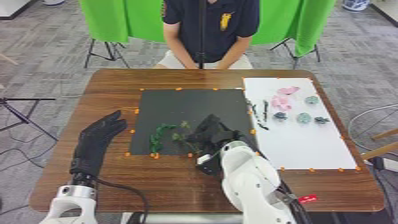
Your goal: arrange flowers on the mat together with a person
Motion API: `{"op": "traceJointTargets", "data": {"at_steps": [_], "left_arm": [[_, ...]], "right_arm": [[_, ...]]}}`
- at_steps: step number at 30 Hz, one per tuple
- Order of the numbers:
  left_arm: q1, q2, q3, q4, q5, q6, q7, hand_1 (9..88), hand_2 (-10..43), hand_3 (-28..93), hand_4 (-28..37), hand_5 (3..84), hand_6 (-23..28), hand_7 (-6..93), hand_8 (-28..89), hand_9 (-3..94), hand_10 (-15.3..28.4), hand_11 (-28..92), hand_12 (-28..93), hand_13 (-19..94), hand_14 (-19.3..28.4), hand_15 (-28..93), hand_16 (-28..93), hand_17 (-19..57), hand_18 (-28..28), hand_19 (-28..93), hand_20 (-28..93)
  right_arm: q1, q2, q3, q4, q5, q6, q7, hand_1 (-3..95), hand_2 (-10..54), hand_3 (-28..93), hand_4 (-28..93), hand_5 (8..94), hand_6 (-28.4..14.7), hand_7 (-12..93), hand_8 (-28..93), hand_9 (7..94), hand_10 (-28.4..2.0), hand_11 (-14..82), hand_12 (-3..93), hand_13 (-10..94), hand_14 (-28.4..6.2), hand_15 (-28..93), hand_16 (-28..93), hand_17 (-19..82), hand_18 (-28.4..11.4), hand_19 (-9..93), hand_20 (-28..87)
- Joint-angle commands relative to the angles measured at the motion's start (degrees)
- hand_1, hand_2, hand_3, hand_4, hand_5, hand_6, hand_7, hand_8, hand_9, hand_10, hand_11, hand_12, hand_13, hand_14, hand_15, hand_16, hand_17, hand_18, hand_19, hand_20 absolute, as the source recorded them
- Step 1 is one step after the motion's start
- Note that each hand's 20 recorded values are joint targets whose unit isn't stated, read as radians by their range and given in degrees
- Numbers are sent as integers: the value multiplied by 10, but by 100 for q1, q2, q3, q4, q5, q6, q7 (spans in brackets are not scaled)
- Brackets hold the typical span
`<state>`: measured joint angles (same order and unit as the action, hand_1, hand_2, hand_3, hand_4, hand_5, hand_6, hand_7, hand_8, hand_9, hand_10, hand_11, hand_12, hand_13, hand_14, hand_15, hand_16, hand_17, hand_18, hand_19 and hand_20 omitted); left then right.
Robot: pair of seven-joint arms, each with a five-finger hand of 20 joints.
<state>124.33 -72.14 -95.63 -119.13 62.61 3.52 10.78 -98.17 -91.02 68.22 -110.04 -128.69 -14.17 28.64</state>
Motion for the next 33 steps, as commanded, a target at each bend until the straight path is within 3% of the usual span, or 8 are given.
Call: {"op": "traceJointTargets", "data": {"at_steps": [1, 8, 18, 25, 26, 27, 29, 33], "left_arm": [[46, -5, -1, 19, 38, -89, -75, 244, -27, 645, -210, 455, 44, 115, -62, 458, 128, 162, 126, 369, 157, 106, 28, 47, 124, 79, 168], [24, -5, 6, 34, 35, -126, -86, 245, -29, 646, -212, 455, 42, 117, -62, 458, 127, 161, 125, 368, 155, 107, 27, 47, 124, 77, 170], [5, 1, -9, 52, 26, -163, -122, 245, -29, 644, -213, 454, 42, 118, -63, 458, 127, 162, 125, 367, 156, 107, 26, 47, 124, 75, 170], [-32, -12, -24, 66, 37, -211, -136, 246, -30, 645, -211, 453, 43, 115, -63, 457, 128, 160, 124, 366, 156, 106, 27, 47, 125, 75, 170], [-31, -16, -28, 67, 38, -219, -142, 245, -30, 645, -211, 453, 43, 115, -63, 457, 128, 159, 125, 365, 155, 106, 27, 47, 125, 75, 170], [-24, -18, -36, 65, 39, -223, -136, 245, -30, 645, -211, 453, 43, 114, -63, 457, 128, 159, 125, 365, 155, 106, 27, 46, 125, 75, 170], [-14, -29, -45, 63, 33, -223, -127, 245, -30, 645, -210, 451, 43, 111, -62, 456, 127, 158, 126, 365, 156, 106, 28, 46, 125, 75, 171], [5, -38, -55, 55, 40, -227, -104, 246, -29, 643, -211, 451, 44, 107, -61, 455, 127, 154, 127, 363, 157, 106, 29, 46, 125, 74, 171]], "right_arm": [[55, -131, -94, 185, -186, 106, -152, 803, -95, -283, 384, 919, 19, 203, 81, 937, -85, 400, 174, 937, 2, 598, 190, 730, -76, 932, 385], [77, -116, -176, 274, -249, 160, -269, 764, -95, -283, 393, 918, 17, 197, 84, 937, -86, 402, 172, 937, 2, 599, 188, 731, -73, 932, 366], [21, -102, -61, 345, -442, 263, -401, 670, -95, -283, 548, 901, 14, 171, 38, 937, -95, 375, 179, 937, -7, 581, 194, 723, -77, 932, 347], [-172, 185, -27, -198, -371, 380, -430, 647, -95, -283, 616, 896, 13, 175, -12, 937, -98, 362, 183, 937, -8, 578, 195, 721, -78, 932, 344], [-225, 274, -51, -331, -292, 401, -415, 480, -95, 228, 230, 886, 11, 208, -52, 937, -98, 363, 186, 937, -10, 580, 195, 721, -84, 932, 340], [-318, 357, -68, -486, -253, 378, -432, 363, -95, 628, -160, 892, 14, 189, -62, 937, -97, 361, 184, 937, -9, 577, 196, 721, -78, 932, 342], [-484, 560, -127, -742, -164, 334, -463, 324, -95, 740, -275, 894, 16, 189, -98, 937, -97, 360, 182, 937, -9, 573, 197, 722, -76, 932, 338], [-757, 914, -231, -1078, -4, -44, -442, 306, -95, 741, -275, 895, 19, 190, -103, 937, -97, 359, 179, 937, -10, 572, 195, 722, -76, 932, 337]]}}
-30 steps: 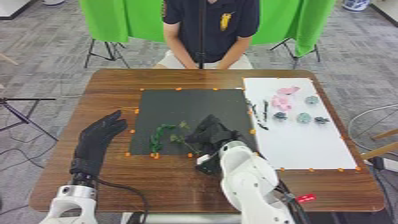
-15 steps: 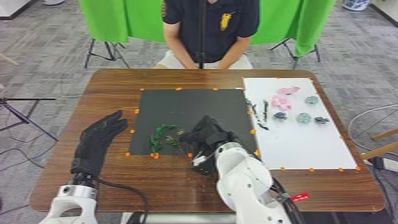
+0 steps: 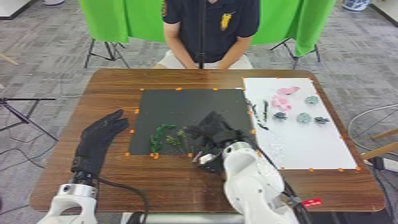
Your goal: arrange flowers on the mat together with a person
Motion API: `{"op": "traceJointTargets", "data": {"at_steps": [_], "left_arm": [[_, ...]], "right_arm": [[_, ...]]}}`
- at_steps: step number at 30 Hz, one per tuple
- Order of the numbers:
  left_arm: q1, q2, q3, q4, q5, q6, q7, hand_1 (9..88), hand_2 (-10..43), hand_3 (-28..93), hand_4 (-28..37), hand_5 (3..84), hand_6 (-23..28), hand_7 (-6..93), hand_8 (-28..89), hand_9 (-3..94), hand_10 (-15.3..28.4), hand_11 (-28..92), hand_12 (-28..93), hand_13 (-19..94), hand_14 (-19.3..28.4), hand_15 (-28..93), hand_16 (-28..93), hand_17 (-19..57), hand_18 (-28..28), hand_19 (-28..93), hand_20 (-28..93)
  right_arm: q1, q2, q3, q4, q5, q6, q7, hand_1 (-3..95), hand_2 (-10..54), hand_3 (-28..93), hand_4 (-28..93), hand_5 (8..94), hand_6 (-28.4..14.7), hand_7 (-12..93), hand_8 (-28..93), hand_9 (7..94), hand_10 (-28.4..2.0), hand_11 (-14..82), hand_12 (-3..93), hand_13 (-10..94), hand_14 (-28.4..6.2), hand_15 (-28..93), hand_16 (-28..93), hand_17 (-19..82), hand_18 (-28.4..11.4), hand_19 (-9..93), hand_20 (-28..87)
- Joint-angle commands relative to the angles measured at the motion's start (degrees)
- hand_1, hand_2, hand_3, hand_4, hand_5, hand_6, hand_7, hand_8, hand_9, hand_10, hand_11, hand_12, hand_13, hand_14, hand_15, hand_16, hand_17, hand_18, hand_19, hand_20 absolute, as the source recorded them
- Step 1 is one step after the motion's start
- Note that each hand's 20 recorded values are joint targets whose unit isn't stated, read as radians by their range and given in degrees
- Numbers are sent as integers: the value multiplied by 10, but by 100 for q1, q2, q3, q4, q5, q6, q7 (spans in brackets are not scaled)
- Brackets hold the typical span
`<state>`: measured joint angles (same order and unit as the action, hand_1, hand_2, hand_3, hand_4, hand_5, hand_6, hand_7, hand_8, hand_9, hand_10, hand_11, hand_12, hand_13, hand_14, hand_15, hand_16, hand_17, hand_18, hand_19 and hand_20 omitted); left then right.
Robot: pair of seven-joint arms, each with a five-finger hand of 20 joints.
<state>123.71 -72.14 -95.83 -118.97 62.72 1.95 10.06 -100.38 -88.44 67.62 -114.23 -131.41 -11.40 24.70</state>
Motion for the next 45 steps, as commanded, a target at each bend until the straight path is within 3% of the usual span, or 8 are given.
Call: {"op": "traceJointTargets", "data": {"at_steps": [1, 15, 34, 39, 45], "left_arm": [[33, -26, -34, 55, 22, -89, -46, 246, -29, 643, -210, 451, 44, 106, -61, 455, 127, 153, 128, 363, 158, 105, 30, 46, 125, 74, 171], [10, -52, -12, 75, 15, -82, -27, 247, -22, 634, -206, 453, 50, 99, -57, 454, 132, 149, 131, 361, 162, 103, 33, 44, 126, 75, 172], [-60, -106, 29, 118, 18, -100, -44, 247, -20, 632, -200, 458, 56, 94, -53, 454, 147, 148, 133, 362, 176, 101, 37, 39, 129, 87, 170], [-74, -94, 43, 129, 11, -101, -34, 248, -19, 632, -197, 463, 62, 89, -50, 453, 157, 148, 135, 358, 182, 107, 39, 36, 130, 93, 170], [-133, -77, 69, 164, 6, -149, -46, 249, -17, 628, -194, 468, 67, 86, -47, 455, 166, 146, 138, 352, 191, 118, 39, 33, 131, 99, 168]], "right_arm": [[-605, 725, -201, -705, 280, -382, -28, 297, -95, 747, -273, 896, 19, 189, -104, 937, -97, 358, 179, 937, -11, 572, 195, 722, -76, 932, 337], [-710, 1096, -516, -477, 507, -663, 82, 338, -95, 721, -212, 885, -7, 154, -98, 937, -125, 320, 186, 937, -32, 558, 198, 719, -88, 932, 348], [-85, 1031, -513, 226, 227, -542, -91, 449, -95, 582, -160, 837, -22, 146, 29, 937, -115, 288, 209, 937, -28, 533, 224, 710, -94, 932, 361], [89, 937, -551, 355, 193, -542, -189, 574, -92, 386, -69, 825, -26, 154, 58, 929, -112, 287, 218, 937, -27, 515, 243, 704, -96, 932, 370], [230, 932, -597, 429, 178, -488, -227, 653, -70, 248, 0, 817, -27, 159, 58, 919, -113, 295, 218, 937, -25, 507, 256, 698, -99, 932, 381]]}}
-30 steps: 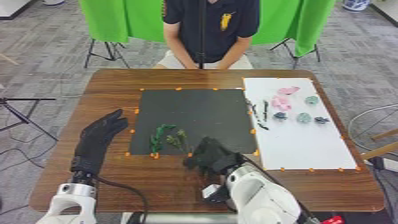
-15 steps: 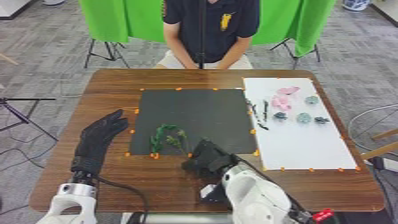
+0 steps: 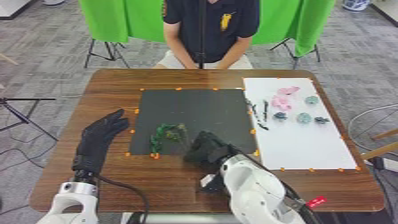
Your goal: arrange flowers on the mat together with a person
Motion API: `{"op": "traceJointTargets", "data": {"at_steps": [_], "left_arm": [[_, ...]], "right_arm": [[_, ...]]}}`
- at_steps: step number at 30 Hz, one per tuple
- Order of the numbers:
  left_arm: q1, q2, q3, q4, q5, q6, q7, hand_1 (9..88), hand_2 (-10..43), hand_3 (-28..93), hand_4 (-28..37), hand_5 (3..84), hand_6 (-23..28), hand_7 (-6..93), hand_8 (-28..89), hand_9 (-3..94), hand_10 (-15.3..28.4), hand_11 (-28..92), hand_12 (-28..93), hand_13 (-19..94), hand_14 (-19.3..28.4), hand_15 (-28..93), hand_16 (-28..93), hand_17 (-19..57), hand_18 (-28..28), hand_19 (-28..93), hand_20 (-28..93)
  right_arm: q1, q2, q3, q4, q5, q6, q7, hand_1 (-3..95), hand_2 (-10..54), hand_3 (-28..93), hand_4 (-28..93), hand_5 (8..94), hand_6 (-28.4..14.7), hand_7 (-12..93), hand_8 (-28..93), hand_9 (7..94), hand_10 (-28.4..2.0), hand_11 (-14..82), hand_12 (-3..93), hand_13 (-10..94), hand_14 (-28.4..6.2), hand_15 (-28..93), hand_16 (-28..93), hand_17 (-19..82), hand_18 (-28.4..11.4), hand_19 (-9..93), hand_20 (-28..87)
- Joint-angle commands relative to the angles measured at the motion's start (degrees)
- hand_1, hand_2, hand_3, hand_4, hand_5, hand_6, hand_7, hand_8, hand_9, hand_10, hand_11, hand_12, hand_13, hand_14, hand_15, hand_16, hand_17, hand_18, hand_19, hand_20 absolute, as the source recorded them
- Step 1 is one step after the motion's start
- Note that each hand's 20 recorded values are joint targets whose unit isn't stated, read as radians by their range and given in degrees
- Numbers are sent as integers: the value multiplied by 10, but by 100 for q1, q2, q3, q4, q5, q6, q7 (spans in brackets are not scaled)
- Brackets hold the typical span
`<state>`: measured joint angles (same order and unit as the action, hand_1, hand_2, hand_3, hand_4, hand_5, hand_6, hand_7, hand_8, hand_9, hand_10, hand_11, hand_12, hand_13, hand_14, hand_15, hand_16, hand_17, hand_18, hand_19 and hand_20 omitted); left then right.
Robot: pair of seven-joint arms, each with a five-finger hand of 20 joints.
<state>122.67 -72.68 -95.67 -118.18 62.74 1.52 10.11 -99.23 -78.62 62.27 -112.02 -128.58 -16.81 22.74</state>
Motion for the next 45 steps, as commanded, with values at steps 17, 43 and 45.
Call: {"op": "traceJointTargets", "data": {"at_steps": [17, 43, 45], "left_arm": [[-7, -89, 4, 80, 38, -175, 8, 248, -17, 619, -193, 467, 64, 81, -46, 456, 160, 150, 136, 357, 183, 122, 28, 33, 131, 105, 162], [-189, -195, 183, 166, 132, -127, 154, 246, -21, 635, -205, 463, 52, 102, -55, 464, 140, 162, 129, 371, 173, 111, 31, 41, 128, 94, 166], [-176, -164, 169, 171, 101, -124, 145, 246, -21, 636, -205, 463, 52, 103, -55, 464, 140, 162, 129, 372, 172, 110, 31, 42, 128, 93, 166]], "right_arm": [[-512, 169, 1378, -951, 2021, 1123, -822, 521, -95, 561, -158, 856, -60, 120, 92, 923, -148, 293, 214, 937, -60, 521, 254, 694, -122, 932, 411], [-2183, -554, 3499, -458, 5982, 1149, -4286, 44, -25, 801, -205, 364, -3, 76, -82, 373, -140, 33, 97, 264, -105, 59, 102, 146, -107, 5, 221], [-2219, -591, 3512, -464, 6032, 1157, -4286, 43, -25, 804, -204, 374, -3, 81, -81, 382, -142, 36, 97, 273, -103, 65, 100, 153, -106, 8, 223]]}}
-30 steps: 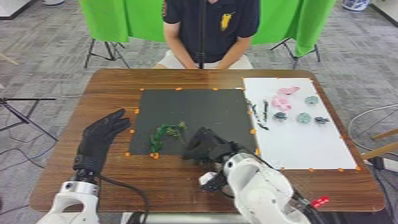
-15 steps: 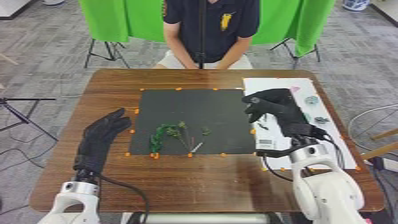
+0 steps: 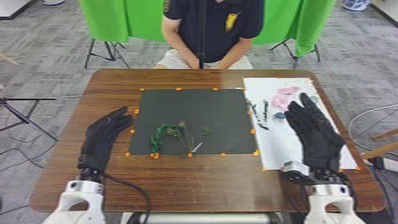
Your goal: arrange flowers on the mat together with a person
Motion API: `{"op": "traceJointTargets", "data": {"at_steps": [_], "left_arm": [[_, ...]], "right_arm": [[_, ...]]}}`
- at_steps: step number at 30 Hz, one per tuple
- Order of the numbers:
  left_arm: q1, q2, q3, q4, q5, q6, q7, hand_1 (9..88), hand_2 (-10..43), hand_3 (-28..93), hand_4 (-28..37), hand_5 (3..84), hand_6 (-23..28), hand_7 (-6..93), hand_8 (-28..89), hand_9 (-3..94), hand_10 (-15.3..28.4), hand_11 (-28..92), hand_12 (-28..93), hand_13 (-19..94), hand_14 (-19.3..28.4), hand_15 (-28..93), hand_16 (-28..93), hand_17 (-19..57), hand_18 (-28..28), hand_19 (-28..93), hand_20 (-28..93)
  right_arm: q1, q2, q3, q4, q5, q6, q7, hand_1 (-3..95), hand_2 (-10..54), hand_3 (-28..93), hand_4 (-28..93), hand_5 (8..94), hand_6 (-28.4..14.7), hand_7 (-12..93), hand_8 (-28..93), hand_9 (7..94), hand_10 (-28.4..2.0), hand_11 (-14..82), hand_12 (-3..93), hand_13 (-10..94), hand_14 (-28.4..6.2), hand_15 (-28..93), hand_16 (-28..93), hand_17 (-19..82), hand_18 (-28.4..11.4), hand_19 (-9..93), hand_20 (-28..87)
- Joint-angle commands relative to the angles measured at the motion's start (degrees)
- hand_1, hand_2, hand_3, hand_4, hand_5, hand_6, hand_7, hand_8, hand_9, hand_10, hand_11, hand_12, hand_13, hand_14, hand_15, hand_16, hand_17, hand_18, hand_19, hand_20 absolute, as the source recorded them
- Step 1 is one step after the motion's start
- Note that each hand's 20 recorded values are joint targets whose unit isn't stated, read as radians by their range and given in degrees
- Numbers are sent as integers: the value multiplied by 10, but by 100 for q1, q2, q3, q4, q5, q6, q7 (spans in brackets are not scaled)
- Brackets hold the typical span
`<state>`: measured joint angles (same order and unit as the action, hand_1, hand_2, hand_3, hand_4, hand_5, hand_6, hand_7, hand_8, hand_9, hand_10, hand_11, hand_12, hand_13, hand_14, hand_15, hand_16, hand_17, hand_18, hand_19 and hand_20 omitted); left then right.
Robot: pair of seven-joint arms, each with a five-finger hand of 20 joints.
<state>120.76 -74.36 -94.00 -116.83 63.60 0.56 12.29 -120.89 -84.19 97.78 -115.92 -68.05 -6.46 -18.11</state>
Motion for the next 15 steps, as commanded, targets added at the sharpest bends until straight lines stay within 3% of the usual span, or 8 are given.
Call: {"op": "traceJointTargets", "data": {"at_steps": [1, 6, 15], "left_arm": [[5, 19, 6, 44, 4, -36, -87, 246, -21, 636, -205, 463, 52, 103, -56, 464, 141, 162, 129, 372, 172, 110, 31, 42, 128, 93, 166], [-10, 7, 34, 58, 12, -61, -19, 247, -21, 636, -205, 464, 51, 105, -56, 464, 139, 162, 129, 373, 171, 108, 31, 42, 127, 92, 166], [37, -11, 0, 35, -2, -51, -34, 246, -21, 638, -206, 464, 52, 104, -57, 463, 138, 160, 129, 372, 171, 107, 33, 43, 127, 89, 167]], "right_arm": [[-77, -32, -43, -88, 15, 170, -172, 44, -25, 805, -204, 379, -5, 84, -81, 388, -145, 37, 97, 277, -104, 67, 99, 156, -106, 9, 223], [-80, 7, -1, -64, 4, 58, -183, 51, -25, 807, -202, 390, -7, 88, -86, 400, -146, 39, 96, 288, -110, 80, 93, 164, -109, 10, 230], [-122, -55, 38, -71, -94, -23, -106, 86, -57, 811, -199, 427, -13, 100, -88, 425, -148, 46, 101, 317, -111, 104, 92, 174, -116, 15, 238]]}}
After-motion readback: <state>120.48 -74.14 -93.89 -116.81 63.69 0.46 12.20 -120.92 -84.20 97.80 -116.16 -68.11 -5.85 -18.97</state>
